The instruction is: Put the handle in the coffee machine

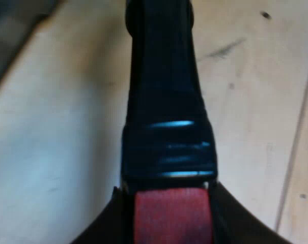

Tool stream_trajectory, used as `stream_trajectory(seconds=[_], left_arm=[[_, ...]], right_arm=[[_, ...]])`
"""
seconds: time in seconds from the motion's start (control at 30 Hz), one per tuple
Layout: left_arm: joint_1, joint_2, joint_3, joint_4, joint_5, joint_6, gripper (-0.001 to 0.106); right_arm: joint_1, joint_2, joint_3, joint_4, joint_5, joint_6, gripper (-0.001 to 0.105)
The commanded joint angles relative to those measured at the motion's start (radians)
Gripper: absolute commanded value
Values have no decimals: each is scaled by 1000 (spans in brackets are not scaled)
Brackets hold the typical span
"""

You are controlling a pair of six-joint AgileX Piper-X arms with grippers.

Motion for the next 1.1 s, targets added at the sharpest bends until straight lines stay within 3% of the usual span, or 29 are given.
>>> stream_trajectory(seconds=[0.03, 0.13, 0.17, 0.47, 0.6, 0.77, 1.1], left_arm=[[84, -61, -14, 16, 53, 31, 0], [145, -81, -14, 60, 73, 59, 0], [201, -88, -14, 106, 104, 101, 0], [384, -88, -14, 229, 157, 267, 0], [478, -88, -19, 222, 180, 273, 0], [590, -88, -19, 220, 180, 284, 0], [603, -88, -19, 194, 177, 284, 0]], right_arm=[[-1, -12, -10, 2, 76, -11, 103], [-1, -12, -10, 2, 92, -11, 103], [-1, -12, -10, 2, 92, -11, 103], [44, -14, -4, -59, 50, -4, 103], [93, -14, 13, -137, 50, -4, 103], [190, -14, 97, -269, 92, 22, 103], [359, -14, 264, -449, 171, 33, 103]])
